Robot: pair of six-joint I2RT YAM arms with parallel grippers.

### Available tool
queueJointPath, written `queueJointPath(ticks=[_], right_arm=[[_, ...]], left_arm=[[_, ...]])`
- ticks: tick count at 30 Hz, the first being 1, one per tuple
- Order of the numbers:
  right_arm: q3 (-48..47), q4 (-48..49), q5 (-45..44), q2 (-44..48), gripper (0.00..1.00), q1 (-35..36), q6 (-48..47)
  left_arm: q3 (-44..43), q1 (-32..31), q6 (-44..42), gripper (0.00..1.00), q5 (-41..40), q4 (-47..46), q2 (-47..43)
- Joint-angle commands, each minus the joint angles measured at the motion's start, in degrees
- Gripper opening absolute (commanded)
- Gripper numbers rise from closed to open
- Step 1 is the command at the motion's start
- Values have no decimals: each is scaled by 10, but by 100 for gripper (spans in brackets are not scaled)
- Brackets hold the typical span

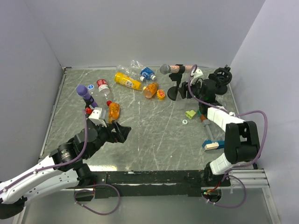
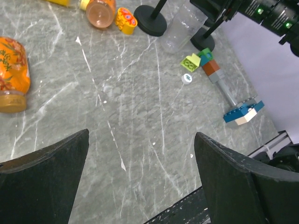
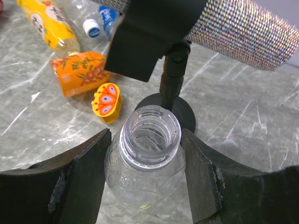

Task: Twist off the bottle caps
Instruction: Place the bottle without the bottle cap at the center of the board.

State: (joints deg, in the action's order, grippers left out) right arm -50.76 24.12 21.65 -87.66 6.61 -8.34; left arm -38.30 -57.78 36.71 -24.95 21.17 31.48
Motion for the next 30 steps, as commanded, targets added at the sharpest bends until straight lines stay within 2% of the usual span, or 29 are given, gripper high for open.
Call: queueJointPath(ticks=[1,7,11,21,30], right_arm=[[-26,49,-20,-15,34,4,7],[-18,44,-18,-32,43,2,-5],[-10,37,-10,-23,59,3,-12],[8,18,4,6,79,2,-26],[22,2,14,40,89,2,-30]], left_arm=[[6,2,13,96,-12,-1,-2],[9,2,13,96,-13,3,-5],[21,2,17,97,-12,-2,-13],[38,2,28,97,-5,-7,-31],[42,2,29,97,9,-23,-20]])
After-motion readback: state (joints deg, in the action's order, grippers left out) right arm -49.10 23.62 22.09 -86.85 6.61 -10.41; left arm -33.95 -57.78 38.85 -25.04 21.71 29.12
